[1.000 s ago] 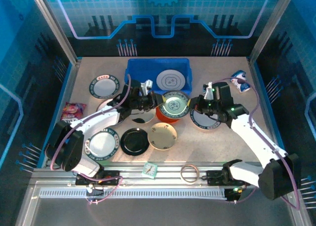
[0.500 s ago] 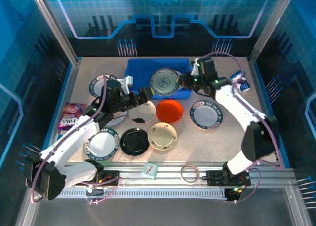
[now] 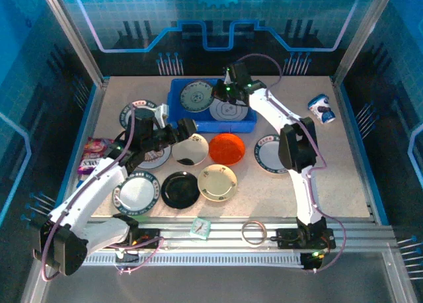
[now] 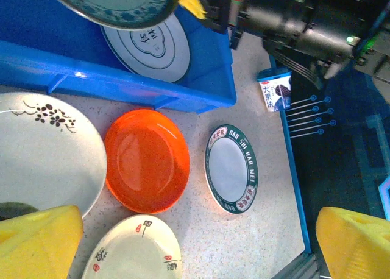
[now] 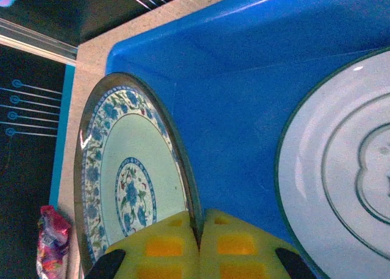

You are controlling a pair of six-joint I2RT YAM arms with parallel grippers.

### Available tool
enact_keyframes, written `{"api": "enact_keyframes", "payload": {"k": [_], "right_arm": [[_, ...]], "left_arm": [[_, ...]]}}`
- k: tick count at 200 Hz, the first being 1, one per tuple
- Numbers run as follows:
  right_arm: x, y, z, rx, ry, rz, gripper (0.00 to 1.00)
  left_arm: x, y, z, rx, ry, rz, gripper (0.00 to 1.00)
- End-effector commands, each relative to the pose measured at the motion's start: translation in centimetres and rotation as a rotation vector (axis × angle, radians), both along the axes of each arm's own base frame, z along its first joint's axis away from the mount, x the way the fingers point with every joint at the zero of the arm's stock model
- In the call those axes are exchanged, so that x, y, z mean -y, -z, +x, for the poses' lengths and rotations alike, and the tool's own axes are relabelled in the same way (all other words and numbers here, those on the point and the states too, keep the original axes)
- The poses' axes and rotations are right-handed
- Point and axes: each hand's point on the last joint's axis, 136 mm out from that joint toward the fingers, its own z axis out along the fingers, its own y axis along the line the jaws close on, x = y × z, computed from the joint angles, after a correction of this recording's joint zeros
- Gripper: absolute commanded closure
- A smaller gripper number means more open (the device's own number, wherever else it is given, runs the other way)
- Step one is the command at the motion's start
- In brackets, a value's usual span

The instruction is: Place the plates into the plastic bin on the countertop

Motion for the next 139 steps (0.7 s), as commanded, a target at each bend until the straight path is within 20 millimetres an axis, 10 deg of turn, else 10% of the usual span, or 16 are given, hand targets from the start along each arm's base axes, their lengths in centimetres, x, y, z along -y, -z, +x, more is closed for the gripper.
{"api": "enact_keyframes", "payload": {"k": [1,139], "right_arm": [[-2.2,1.3,0.3,-0.007,-0.021,0.003,1.00],[-4.6,9.3,2.0,-0.090,-0.035,-0.044,0.95]], "left_arm": [[-0.3,1.0,0.0,-0.009,0.012,0.034,0.01],[-0.3,4.2,0.6,-0.093,0.010,0.077,0.01]]}}
